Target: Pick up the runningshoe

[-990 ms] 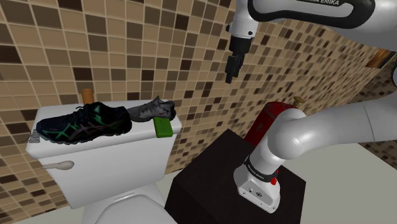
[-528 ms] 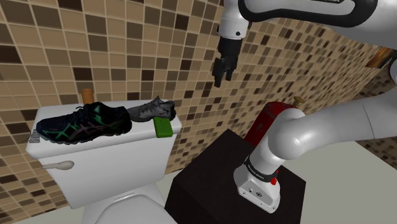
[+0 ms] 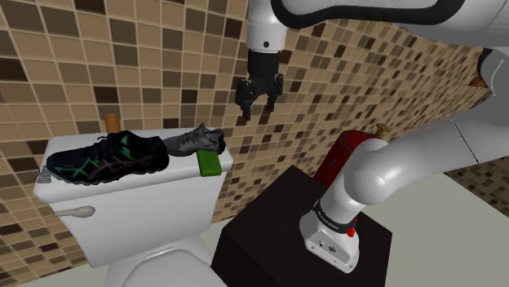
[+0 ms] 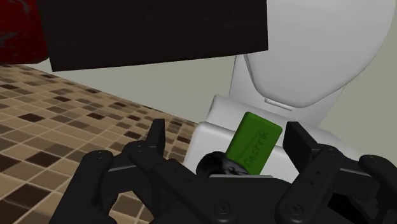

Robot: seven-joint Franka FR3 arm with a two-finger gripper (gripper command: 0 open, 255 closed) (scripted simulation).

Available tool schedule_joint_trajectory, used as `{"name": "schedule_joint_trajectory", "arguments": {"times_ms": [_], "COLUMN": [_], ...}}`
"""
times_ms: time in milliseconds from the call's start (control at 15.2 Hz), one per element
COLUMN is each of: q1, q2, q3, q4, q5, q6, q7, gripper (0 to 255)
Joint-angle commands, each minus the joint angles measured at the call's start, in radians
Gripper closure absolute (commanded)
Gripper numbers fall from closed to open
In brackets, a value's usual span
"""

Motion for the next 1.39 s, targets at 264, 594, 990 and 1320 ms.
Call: {"name": "schedule_joint_trajectory", "arguments": {"times_ms": [264, 594, 990, 1320], "q1": [-0.008, -0.013, 0.029, 0.126], "q2": [0.191, 0.393, 0.679, 0.933], "q3": [0.143, 0.242, 0.309, 0.298], "q4": [0.134, 0.29, 0.533, 0.798], "q5": [0.03, -0.008, -0.122, -0.23], "q6": [0.05, 0.078, 0.073, 0.017], "q7": [0.275, 0.508, 0.794, 0.996], "gripper": [0, 0, 0, 0]}}
